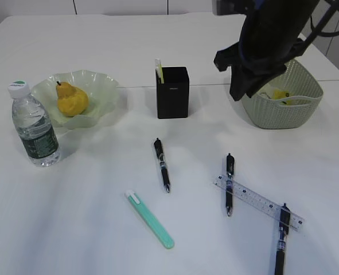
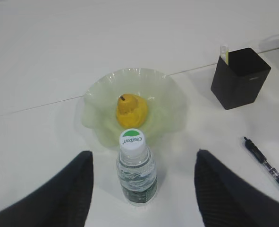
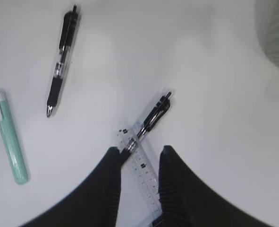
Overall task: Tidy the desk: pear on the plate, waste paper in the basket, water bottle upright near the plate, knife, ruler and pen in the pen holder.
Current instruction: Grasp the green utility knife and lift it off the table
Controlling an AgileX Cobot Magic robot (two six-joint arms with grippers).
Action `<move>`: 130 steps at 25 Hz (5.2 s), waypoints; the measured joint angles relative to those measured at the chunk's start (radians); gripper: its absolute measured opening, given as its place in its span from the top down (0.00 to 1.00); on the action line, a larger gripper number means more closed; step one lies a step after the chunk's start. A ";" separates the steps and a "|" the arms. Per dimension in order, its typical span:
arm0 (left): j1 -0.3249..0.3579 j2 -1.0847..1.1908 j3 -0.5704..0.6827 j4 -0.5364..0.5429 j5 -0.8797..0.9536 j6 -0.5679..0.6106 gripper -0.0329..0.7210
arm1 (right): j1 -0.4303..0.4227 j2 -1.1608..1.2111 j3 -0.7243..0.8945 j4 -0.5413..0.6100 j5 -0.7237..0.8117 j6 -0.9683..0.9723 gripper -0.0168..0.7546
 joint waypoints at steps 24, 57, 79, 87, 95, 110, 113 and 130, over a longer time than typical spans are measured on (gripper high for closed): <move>0.000 0.000 0.000 0.000 0.117 0.000 0.33 | 0.347 0.118 0.075 -0.004 -0.006 -0.023 0.67; 0.000 0.000 -0.002 0.000 0.208 0.000 0.34 | 0.371 0.429 -0.105 0.110 -0.016 0.011 0.53; 0.000 0.000 -0.002 0.000 0.212 0.000 0.34 | 0.371 0.471 -0.109 0.132 -0.020 0.012 0.54; 0.000 0.000 -0.002 0.000 0.220 0.000 0.34 | 0.371 0.471 -0.112 0.073 -0.020 0.022 0.54; 0.000 0.000 -0.002 0.000 0.233 0.000 0.34 | 0.371 0.471 -0.112 0.046 -0.020 0.029 0.54; 0.000 0.000 -0.002 0.000 0.240 0.000 0.34 | 0.371 0.479 -0.119 0.042 -0.020 0.069 0.66; 0.000 0.000 -0.002 0.000 0.254 0.000 0.34 | 0.371 0.481 -0.124 0.042 -0.018 0.074 0.71; 0.000 -0.001 -0.002 0.000 0.260 0.000 0.34 | 0.371 0.513 -0.238 0.042 -0.014 0.080 0.79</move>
